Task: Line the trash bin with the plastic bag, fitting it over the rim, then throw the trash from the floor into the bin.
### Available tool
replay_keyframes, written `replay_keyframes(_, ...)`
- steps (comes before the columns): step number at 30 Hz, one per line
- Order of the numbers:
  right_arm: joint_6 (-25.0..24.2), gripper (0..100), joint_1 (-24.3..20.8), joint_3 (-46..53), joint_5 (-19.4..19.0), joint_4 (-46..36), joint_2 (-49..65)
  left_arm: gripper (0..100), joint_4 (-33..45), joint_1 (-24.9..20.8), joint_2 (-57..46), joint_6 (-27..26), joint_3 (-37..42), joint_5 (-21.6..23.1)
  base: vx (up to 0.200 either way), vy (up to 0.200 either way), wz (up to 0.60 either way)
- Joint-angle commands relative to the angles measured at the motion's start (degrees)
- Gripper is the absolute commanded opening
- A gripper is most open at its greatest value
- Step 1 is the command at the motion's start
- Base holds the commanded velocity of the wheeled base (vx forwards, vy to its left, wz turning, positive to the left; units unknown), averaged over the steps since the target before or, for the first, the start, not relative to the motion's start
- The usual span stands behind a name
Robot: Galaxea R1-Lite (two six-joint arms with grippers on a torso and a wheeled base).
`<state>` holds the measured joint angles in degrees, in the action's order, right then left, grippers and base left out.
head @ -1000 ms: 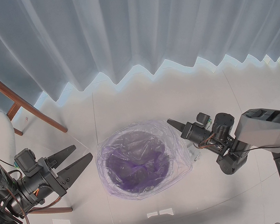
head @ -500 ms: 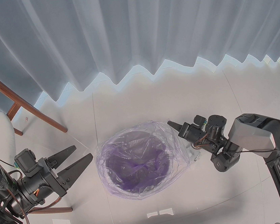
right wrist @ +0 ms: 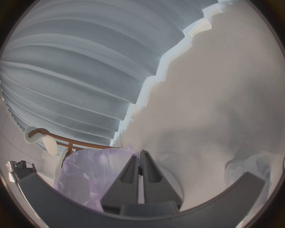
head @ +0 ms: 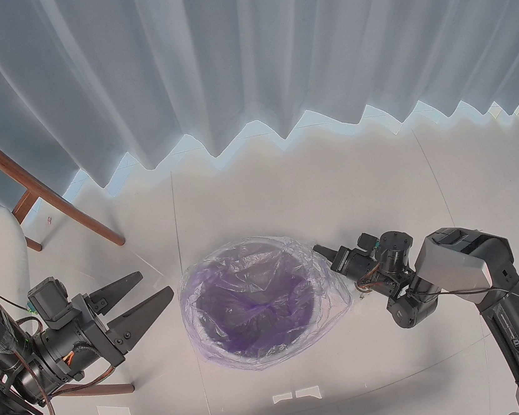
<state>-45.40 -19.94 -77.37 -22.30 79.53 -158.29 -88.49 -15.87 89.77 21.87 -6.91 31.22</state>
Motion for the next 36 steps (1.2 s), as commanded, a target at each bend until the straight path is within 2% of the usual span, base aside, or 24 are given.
replay_keyframes(1, 0.2, 0, 0.0, -0.5, 0.0, 0.1, -3.1, 100, 0.0, 0.0, 0.1, 0.0, 0.1, 0.0, 0.0, 0.0, 0.0)
replay_keyframes(7, 0.0, 0, 0.0, -1.2, -0.2, 0.0, -3.4, 100, 0.0, -0.1, 0.1, 0.0, 0.1, 0.0, 0.0, 0.0, 0.0)
replay_keyframes(11, -0.1, 0, 0.0, -1.3, -0.6, -1.1, -3.3, 100, 0.0, -0.3, 0.2, -1.9, 0.2, -0.1, 0.0, 0.0, 0.0)
replay_keyframes(12, -0.1, 100, 0.0, -1.3, -0.6, -1.6, -3.3, 100, 0.0, -0.3, 0.3, -2.3, 0.2, -0.1, 0.0, 0.0, 0.0)
replay_keyframes(17, -0.3, 100, 0.0, -1.4, -0.2, -1.2, -3.2, 100, 0.0, -0.3, 0.1, -2.4, 0.4, -0.1, 0.0, 0.0, 0.0)
replay_keyframes(19, -2.1, 100, 0.1, 1.9, 0.8, 0.0, -0.3, 100, 0.0, -0.4, -0.2, -2.3, 0.4, 0.1, 0.0, 0.0, 0.0)
replay_keyframes(24, -10.1, 100, 0.3, 18.3, 1.5, 5.9, 11.6, 100, 0.0, -1.3, -0.3, -2.2, 0.5, 0.0, 0.0, 0.0, 0.0)
replay_keyframes(25, -10.1, 100, 0.3, 18.3, 1.5, 5.9, 11.6, 100, 0.0, -1.3, -0.3, -2.2, 0.5, 0.0, 0.0, 0.0, 0.0)
replay_keyframes(26, -13.0, 100, 0.3, 28.2, 1.5, 9.6, 18.6, 100, 0.1, -1.6, -0.1, -2.2, 0.4, 0.1, 0.0, 0.0, 0.0)
replay_keyframes(27, -13.5, 100, 0.1, 33.6, 1.5, 10.5, 22.4, 100, 0.2, -1.9, 0.1, -2.0, 0.3, 0.1, 0.0, 0.0, 0.0)
replay_keyframes(32, -11.6, 100, -1.3, 54.3, 1.5, 10.5, 36.9, 100, 0.0, -2.0, 1.2, -0.1, -0.4, 0.3, 0.0, 0.0, 0.0)
replay_keyframes(33, -11.2, 100, -1.5, 55.3, 1.5, 10.5, 37.5, 100, 0.0, -2.0, 1.4, 0.2, -0.5, 0.3, 0.0, 0.0, 0.0)
replay_keyframes(36, -2.0, 100, -4.5, 66.1, 3.7, 10.5, 41.9, 100, 0.0, -2.3, 1.8, 1.7, -2.0, 1.2, 0.0, 0.0, 0.0)
